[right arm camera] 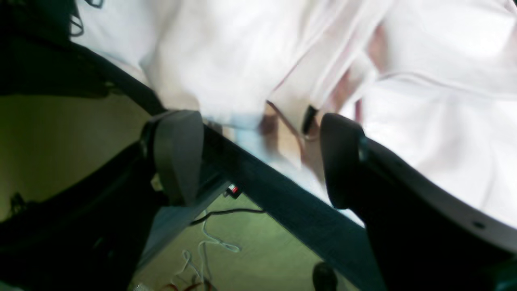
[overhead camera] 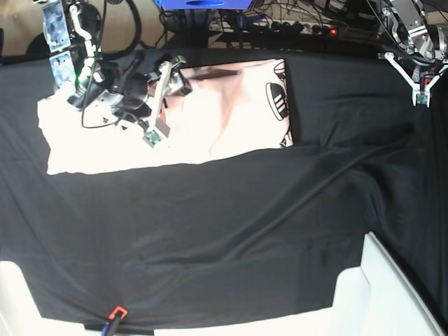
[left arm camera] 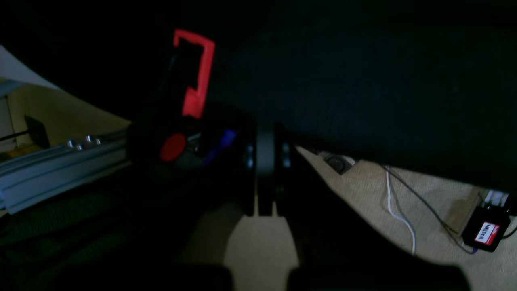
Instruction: Fold the T-shirt properly
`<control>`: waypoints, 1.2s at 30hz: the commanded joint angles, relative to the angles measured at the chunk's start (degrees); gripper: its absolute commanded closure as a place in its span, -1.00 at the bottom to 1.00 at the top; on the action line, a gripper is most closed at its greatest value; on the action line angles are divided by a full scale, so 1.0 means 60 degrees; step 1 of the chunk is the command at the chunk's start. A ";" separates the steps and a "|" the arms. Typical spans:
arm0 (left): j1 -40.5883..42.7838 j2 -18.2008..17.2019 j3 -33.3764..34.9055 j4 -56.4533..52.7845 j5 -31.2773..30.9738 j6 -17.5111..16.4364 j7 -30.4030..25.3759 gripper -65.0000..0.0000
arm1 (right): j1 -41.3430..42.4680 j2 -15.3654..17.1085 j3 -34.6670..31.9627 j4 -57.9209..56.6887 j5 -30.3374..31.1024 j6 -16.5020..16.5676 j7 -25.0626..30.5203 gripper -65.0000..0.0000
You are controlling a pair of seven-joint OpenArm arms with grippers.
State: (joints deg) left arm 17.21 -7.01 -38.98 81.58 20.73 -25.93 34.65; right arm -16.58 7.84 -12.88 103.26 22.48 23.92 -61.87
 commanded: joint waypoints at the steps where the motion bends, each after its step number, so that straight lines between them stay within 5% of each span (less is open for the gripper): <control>1: -0.0004 -0.0158 -0.0045 0.0183 0.0025 0.0066 -0.0098 1.00 | -0.0028 0.0049 -0.0146 0.0130 0.0100 0.0020 0.0091 -0.33; 5: -0.0004 -0.0158 -0.0045 0.0183 0.0039 0.0066 -0.0098 1.00 | -0.0248 0.0035 -0.0556 0.0115 0.0100 -0.0068 0.0164 -0.33; 10: -0.0004 -0.0173 -0.0045 0.0183 0.0039 0.0066 -0.0098 1.00 | -0.0233 -0.0039 -0.1303 -0.0427 0.0114 -0.1240 0.0765 -0.33; 22: 0.0054 -0.0173 -0.0074 0.0183 0.0039 0.0066 -0.0098 1.00 | -0.0072 0.0005 -0.2270 -0.1760 0.0114 -0.2485 0.2362 -0.33; 27: 0.0054 -0.0173 -0.0074 0.0183 0.0039 0.0066 -0.0098 1.00 | -0.0116 0.0416 -0.2314 -0.1716 0.0100 -0.3965 0.3051 -0.33; 36: 0.0010 -0.0173 -0.0060 0.0139 0.0039 0.0066 -0.0098 1.00 | -0.0248 0.1002 -0.3589 -0.1745 0.0100 -0.5518 0.4370 -0.33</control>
State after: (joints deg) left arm 17.30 -7.16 -39.03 81.62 20.80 -25.93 34.63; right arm -18.37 13.45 -34.54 91.98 22.76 -8.82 -36.67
